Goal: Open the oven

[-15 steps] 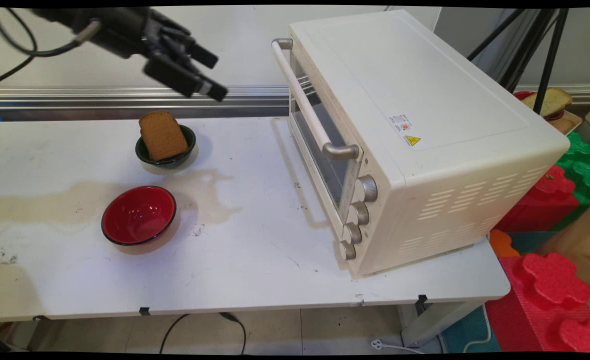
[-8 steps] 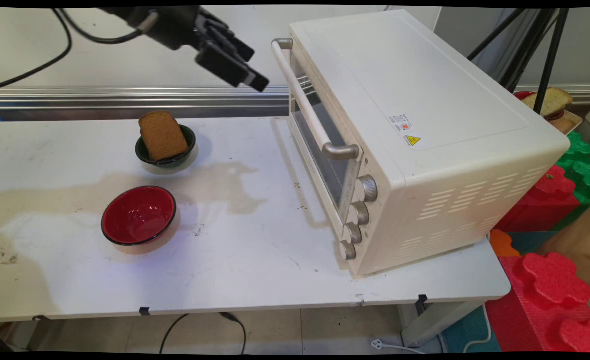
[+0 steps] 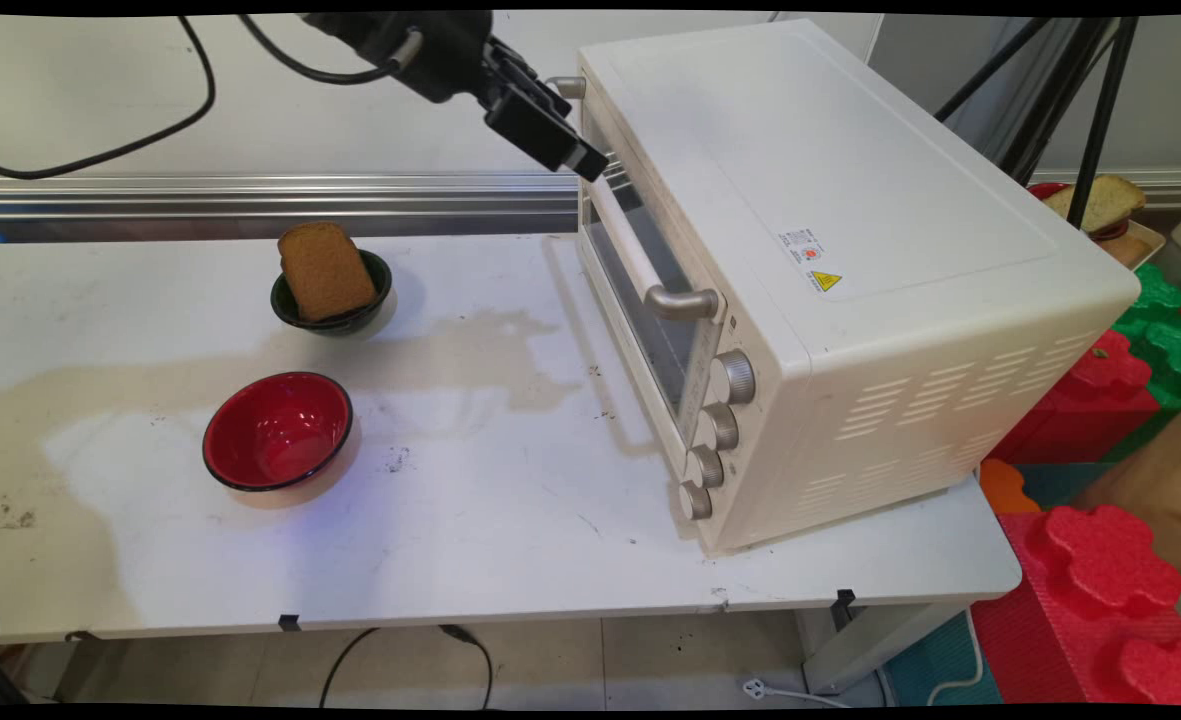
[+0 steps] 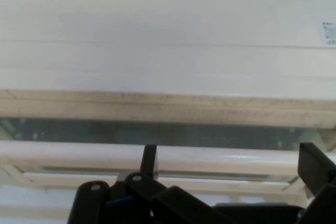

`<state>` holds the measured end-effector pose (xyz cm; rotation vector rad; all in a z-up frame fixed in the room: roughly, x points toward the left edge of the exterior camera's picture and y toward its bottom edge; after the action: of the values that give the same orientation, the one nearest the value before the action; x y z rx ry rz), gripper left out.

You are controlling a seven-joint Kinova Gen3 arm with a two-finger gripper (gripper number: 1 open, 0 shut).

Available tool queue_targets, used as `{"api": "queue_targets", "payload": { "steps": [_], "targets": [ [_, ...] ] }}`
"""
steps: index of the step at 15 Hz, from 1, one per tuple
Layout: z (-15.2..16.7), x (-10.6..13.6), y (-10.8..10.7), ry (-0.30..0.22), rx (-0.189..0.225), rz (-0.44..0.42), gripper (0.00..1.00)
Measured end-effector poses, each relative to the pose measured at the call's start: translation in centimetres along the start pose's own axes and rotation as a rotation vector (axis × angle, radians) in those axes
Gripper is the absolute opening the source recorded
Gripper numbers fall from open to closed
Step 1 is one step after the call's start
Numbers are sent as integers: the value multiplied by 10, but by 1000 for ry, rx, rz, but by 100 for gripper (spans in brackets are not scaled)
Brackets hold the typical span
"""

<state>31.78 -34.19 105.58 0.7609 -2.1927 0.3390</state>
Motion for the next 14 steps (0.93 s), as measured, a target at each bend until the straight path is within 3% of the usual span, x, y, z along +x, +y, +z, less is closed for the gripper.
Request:
{"api": "queue_targets", "payload": {
  "steps": [3,4,14],
  "targets": [
    [12,4,-1,-9,0,1,100],
    [15,5,-1,-13,1,2,0],
    [43,14,-4,-30,4,15,0]
  ]
}}
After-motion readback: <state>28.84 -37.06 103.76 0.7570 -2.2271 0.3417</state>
